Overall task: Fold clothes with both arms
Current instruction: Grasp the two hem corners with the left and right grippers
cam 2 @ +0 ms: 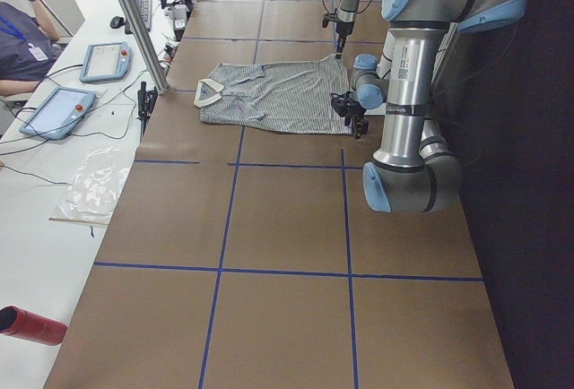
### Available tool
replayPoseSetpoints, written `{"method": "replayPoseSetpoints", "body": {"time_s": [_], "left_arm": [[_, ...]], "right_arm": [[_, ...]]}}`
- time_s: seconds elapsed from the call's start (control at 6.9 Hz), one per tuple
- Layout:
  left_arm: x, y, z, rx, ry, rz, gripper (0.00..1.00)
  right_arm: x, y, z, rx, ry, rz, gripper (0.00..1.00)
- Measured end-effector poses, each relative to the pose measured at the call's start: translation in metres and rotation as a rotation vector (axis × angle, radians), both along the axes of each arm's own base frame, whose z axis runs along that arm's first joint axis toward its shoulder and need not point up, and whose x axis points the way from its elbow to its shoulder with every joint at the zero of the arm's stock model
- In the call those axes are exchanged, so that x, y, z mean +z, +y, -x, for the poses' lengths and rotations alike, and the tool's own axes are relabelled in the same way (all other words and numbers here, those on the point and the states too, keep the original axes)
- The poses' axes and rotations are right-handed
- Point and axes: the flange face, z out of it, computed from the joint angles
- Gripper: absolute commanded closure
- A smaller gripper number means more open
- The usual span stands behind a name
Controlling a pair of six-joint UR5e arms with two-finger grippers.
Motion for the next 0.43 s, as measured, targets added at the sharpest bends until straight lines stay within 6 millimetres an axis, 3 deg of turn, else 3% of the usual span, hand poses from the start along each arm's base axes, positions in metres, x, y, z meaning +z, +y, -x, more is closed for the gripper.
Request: {"method": "replayPoseSetpoints", "body": {"time_s": [0.14,0.29,0.43], "left_arm": [[-0.0025,0.0,-0.0003,-0.006,0.005,0.005,0.91],[-0.0043,0.0004,-0.0004,-0.01,0.009,0.01,1.0],[-0.0048,0.0007,-0.0008,-0.011,0.01,0.012,1.0]], "right_arm": [[-0.0001,-0.0003,-0.0004,0.001,0.0,0.0,1.0],[0.0001,-0.0006,-0.0006,0.002,0.001,-0.001,1.0],[0.0003,-0.0007,-0.0008,0.003,0.002,-0.001,1.0]]}}
